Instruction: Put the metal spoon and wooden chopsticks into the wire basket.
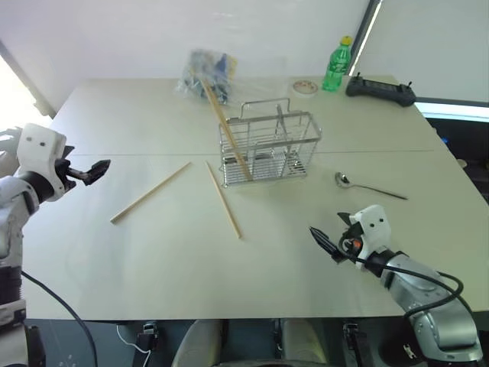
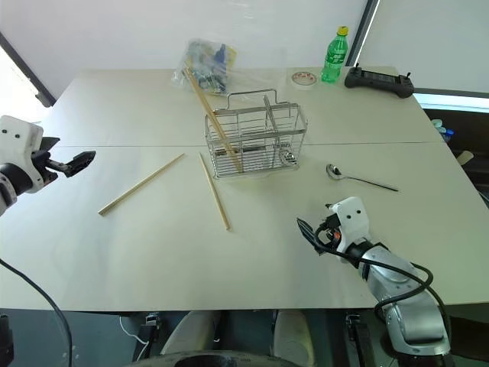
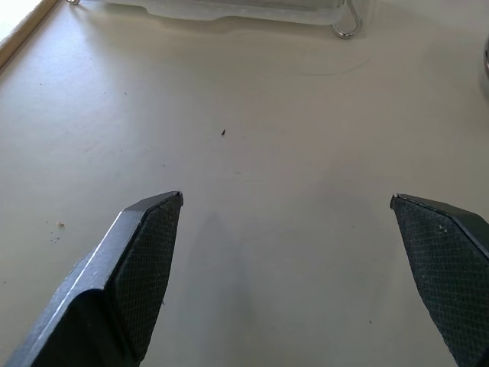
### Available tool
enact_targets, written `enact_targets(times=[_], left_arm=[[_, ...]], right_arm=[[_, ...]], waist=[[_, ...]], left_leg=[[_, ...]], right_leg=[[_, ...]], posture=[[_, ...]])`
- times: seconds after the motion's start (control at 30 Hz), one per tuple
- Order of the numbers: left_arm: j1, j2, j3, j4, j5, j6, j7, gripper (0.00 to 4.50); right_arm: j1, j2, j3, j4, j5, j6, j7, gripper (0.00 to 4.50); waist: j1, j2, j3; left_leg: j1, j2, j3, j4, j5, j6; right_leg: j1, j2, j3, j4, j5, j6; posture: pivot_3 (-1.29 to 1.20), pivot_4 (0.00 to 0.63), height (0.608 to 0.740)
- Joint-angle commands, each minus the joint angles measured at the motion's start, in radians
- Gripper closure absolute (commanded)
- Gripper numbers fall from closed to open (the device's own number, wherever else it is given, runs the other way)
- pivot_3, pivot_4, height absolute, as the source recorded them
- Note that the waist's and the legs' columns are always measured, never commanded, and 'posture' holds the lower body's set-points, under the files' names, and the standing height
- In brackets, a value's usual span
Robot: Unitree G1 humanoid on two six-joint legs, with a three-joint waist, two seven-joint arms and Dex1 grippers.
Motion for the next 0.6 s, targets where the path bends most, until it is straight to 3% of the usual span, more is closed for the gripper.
enact_targets(times=[0.03, 0.17, 0.33, 0.47, 0.6], left_arm=[[0.012, 0.046, 0.001, -0.170, -0.102, 0.073, -0.110, 0.05], [0.094, 0.075, -0.006, -0.393, -0.271, 0.159, -0.273, 0.05], [0.065, 0.093, -0.029, -0.522, -0.453, 0.270, -0.355, 0.05], [0.004, 0.091, -0.116, -0.545, -0.481, 0.273, -0.383, 0.05], [-0.072, 0.060, -0.192, -0.512, -0.492, 0.276, -0.383, 0.05]], right_arm=[[-0.046, -0.080, -0.043, -0.038, 0.024, 0.022, 0.065, 0.00], [-0.111, -0.220, -0.092, 0.006, 0.060, 0.027, 0.196, 0.00], [-0.228, -0.403, -0.100, 0.153, 0.054, -0.051, 0.398, 0.00], [-0.398, -0.499, -0.027, 0.337, 0.032, -0.110, 0.558, 0.00], [-0.578, -0.514, 0.072, 0.567, -0.034, -0.194, 0.681, 0.00]], waist=[[-0.001, 0.000, 0.000], [-0.001, 0.001, 0.000], [0.000, 0.001, 0.001], [-0.003, 0.001, 0.001], [-0.008, 0.001, 0.001]], left_leg=[[0.000, 0.000, 0.000, 0.000, 0.000, 0.000], [0.000, 0.000, 0.002, 0.000, 0.000, 0.000], [0.000, 0.000, 0.006, 0.001, 0.000, 0.001], [0.000, 0.001, 0.007, 0.003, 0.000, 0.001], [0.001, 0.001, 0.008, 0.002, 0.000, 0.001]], right_leg=[[0.000, 0.000, 0.000, 0.000, 0.000, 0.000], [0.000, -0.001, 0.001, -0.001, 0.000, -0.001], [0.001, 0.000, 0.001, -0.001, 0.000, -0.001], [0.002, -0.001, 0.000, -0.001, -0.001, -0.001], [0.003, -0.001, 0.000, -0.002, 0.000, -0.002]], posture=[[0.00, 0.150, 0.713], [0.00, 0.150, 0.713], [0.00, 0.150, 0.713], [0.00, 0.150, 0.713], [0.00, 0.150, 0.713]])
